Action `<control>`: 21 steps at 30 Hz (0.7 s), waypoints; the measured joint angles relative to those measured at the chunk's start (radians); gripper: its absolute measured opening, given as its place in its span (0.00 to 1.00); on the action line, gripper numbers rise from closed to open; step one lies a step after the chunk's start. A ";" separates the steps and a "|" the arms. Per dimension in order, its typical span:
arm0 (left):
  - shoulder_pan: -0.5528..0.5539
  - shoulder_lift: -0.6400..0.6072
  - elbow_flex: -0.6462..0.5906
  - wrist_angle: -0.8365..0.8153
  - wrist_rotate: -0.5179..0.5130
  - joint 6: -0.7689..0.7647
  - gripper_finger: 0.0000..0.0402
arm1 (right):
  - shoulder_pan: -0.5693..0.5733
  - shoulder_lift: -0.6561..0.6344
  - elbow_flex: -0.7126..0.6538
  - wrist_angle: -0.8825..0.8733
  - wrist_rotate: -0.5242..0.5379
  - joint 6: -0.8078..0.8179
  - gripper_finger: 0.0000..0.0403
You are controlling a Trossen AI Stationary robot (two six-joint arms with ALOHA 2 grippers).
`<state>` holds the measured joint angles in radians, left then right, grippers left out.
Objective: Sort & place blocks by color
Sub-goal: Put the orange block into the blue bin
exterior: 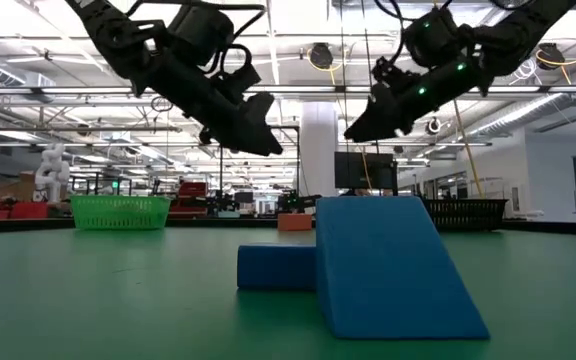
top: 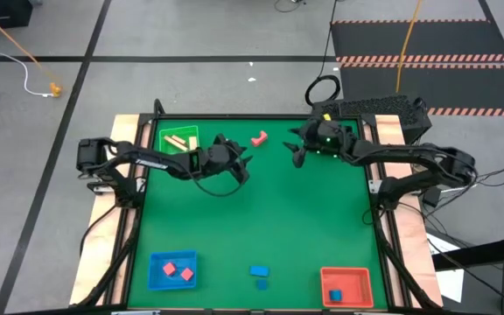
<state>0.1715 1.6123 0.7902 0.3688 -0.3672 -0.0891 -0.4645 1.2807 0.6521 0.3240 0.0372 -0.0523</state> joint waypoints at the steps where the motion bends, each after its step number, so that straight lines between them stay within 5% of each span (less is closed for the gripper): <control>1: -0.006 0.000 0.000 0.001 0.000 0.000 0.45 | 0.007 0.027 0.000 0.041 0.000 -0.030 0.60; 8: -0.043 -0.011 0.000 0.006 0.000 -0.010 0.45 | 0.013 0.222 0.034 0.221 0.010 -0.119 0.60; 21: -0.060 -0.176 0.000 -0.171 0.000 -0.078 0.45 | 0.000 0.516 0.423 -0.257 -0.039 -0.327 0.60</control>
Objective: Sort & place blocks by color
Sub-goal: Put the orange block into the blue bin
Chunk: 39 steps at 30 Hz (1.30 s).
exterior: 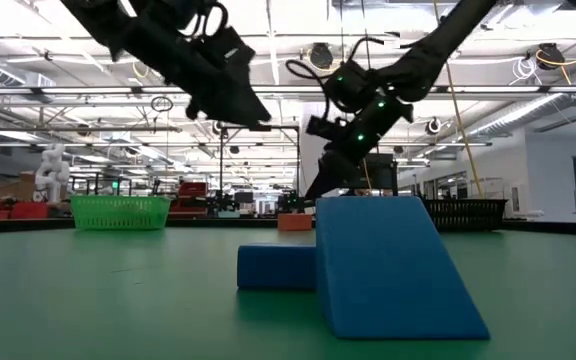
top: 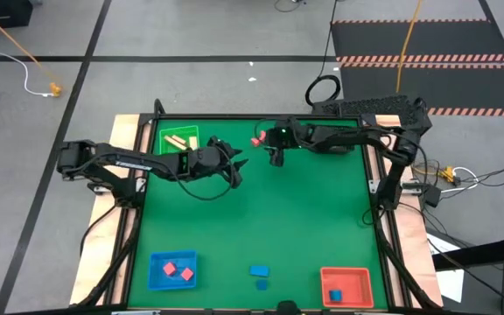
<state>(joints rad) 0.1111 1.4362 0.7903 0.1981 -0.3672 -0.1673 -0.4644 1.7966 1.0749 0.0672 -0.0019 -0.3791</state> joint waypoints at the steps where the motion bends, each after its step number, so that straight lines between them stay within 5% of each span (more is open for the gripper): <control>1: -0.002 -0.014 0.000 -0.018 0.000 0.000 0.45 | -0.001 0.016 0.021 -0.013 -0.001 -0.016 0.60; 9: -0.016 -0.142 0.000 -0.209 0.000 -0.070 0.45 | -0.014 0.095 0.113 -0.031 -0.010 -0.105 0.60; 21: -0.028 -0.280 0.000 -0.342 0.000 -0.094 0.45 | -0.062 0.152 0.165 -0.039 -0.167 -0.187 0.59; 39: -0.024 -0.316 0.000 -0.388 -0.001 -0.063 0.45 | -0.109 0.327 0.357 -0.235 -0.179 -0.237 0.35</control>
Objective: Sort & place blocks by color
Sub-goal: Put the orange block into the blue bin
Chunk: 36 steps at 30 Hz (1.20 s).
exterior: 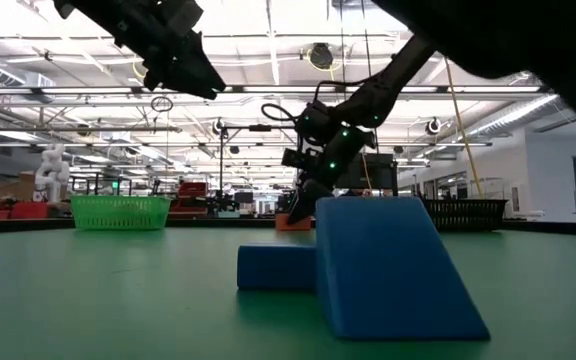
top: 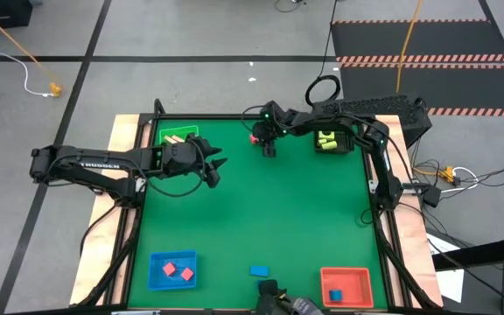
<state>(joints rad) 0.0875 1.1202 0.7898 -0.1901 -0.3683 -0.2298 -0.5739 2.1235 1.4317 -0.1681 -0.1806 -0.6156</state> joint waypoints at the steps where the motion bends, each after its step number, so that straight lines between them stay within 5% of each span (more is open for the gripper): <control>1: 0.000 0.000 0.000 -0.001 0.000 0.000 0.45 | 0.000 0.001 0.004 -0.008 -0.001 0.001 0.34; 12: 0.000 0.000 0.000 0.006 0.000 -0.001 0.45 | 0.018 -0.017 0.007 -0.119 0.025 0.089 0.09; 23: -0.005 0.031 0.000 0.012 0.000 -0.018 0.45 | 0.073 -0.235 -0.022 -0.119 0.018 0.218 0.09; 29: -0.036 0.125 0.000 0.139 -0.001 0.202 0.45 | 0.131 -0.445 -0.178 0.038 -0.002 0.263 0.09; 36: -0.077 0.259 0.000 0.402 0.002 0.465 0.45 | 0.197 -0.721 -0.518 0.382 -0.034 0.332 0.09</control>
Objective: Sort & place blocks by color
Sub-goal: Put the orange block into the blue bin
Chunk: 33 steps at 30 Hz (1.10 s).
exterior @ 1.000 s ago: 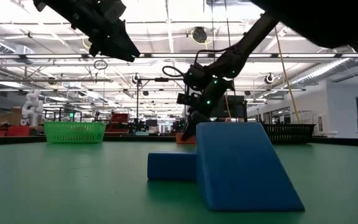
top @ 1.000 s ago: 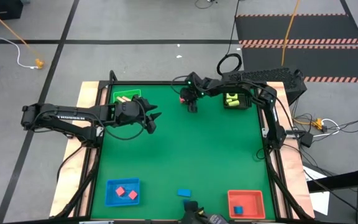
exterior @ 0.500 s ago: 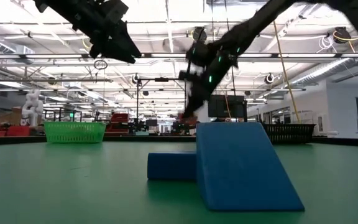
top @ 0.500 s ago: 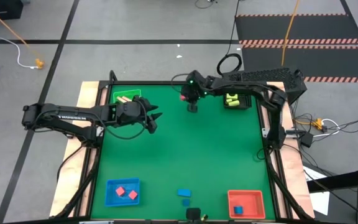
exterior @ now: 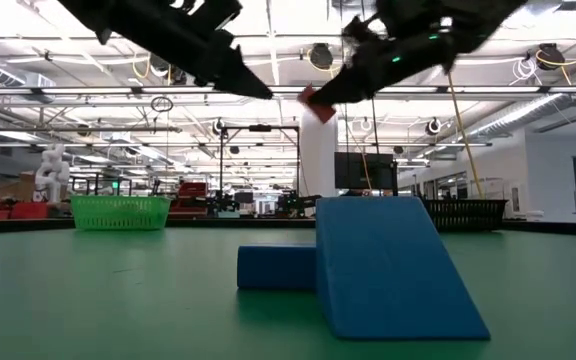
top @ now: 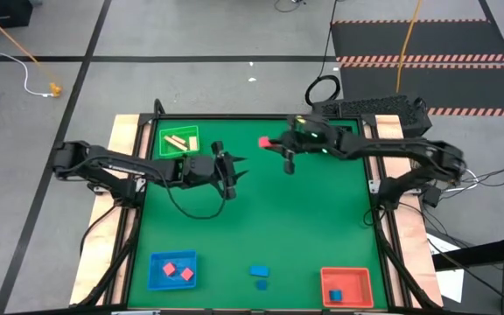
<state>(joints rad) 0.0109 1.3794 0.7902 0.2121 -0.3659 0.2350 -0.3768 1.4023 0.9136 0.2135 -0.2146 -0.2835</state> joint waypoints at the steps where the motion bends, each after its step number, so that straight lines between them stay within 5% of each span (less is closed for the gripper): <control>1: 0.002 0.007 0.000 0.028 0.000 0.029 0.45 | 0.006 -0.037 -0.047 0.049 0.000 0.014 0.09; 6: 0.003 0.031 0.000 0.213 0.003 0.103 0.45 | 0.041 -0.147 -0.248 0.247 0.000 0.037 0.09; 9: 0.003 0.039 0.000 0.277 0.095 0.077 0.45 | 0.065 -0.164 -0.304 0.341 -0.001 0.046 0.09; 33: -0.002 0.108 0.000 0.501 0.157 0.072 0.71 | 0.189 -0.111 -0.297 0.520 0.000 0.028 0.09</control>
<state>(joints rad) 0.0086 1.4876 0.7898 0.7130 -0.2085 0.3072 -0.1878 1.2911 0.6166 0.7334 -0.2143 -0.2554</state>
